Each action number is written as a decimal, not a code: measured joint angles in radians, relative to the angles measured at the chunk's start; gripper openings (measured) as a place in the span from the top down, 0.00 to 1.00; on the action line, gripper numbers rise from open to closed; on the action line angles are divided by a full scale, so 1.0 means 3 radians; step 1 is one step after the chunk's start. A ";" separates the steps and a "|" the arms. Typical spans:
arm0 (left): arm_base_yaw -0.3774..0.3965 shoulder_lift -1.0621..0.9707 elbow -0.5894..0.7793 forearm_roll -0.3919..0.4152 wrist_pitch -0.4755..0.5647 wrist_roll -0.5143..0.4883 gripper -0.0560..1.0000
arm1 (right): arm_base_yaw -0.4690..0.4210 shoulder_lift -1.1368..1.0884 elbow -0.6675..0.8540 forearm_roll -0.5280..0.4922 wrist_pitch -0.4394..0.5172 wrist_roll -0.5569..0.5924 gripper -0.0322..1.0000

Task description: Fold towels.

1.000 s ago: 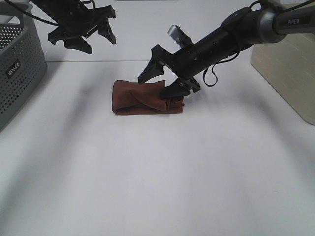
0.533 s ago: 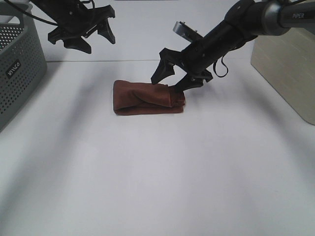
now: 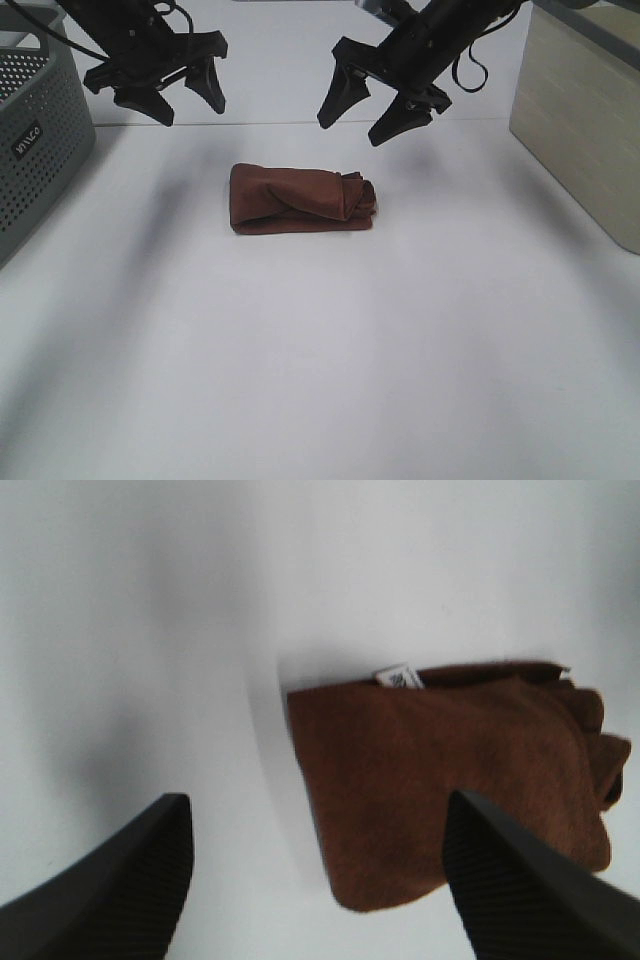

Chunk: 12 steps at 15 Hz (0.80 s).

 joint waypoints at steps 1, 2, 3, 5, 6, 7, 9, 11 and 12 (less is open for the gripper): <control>0.0000 -0.0047 0.0000 0.0040 0.0080 0.0010 0.31 | 0.0000 -0.0010 -0.0013 -0.0077 0.0003 0.0067 0.23; 0.0000 -0.0140 0.0000 0.0120 0.0237 0.0020 0.31 | 0.0000 -0.0063 -0.0017 -0.0240 0.0010 0.0217 0.23; 0.0000 -0.0260 0.0000 0.0207 0.0350 0.0020 0.31 | 0.0000 -0.0133 -0.0017 -0.0370 0.0017 0.0300 0.23; 0.0000 -0.0537 0.0000 0.0450 0.0517 -0.0060 0.31 | 0.0000 -0.0397 -0.0017 -0.0593 0.0020 0.0400 0.23; 0.0000 -0.0670 0.0000 0.0580 0.0533 -0.0100 0.31 | 0.0000 -0.0550 0.0013 -0.0693 0.0020 0.0447 0.23; 0.0000 -0.0810 0.0000 0.0707 0.0537 -0.0120 0.31 | 0.0000 -0.0767 0.0100 -0.0807 0.0020 0.0470 0.23; 0.0000 -0.1157 0.0050 0.0837 0.0537 -0.0137 0.31 | 0.0000 -0.1210 0.0400 -0.1030 0.0023 0.0497 0.23; 0.0000 -0.1547 0.0257 0.0893 0.0537 -0.0143 0.31 | 0.0000 -0.1577 0.0773 -0.1217 0.0027 0.0520 0.23; 0.0000 -0.1733 0.0423 0.0900 0.0537 -0.0143 0.31 | 0.0000 -0.1830 0.1023 -0.1280 0.0027 0.0520 0.23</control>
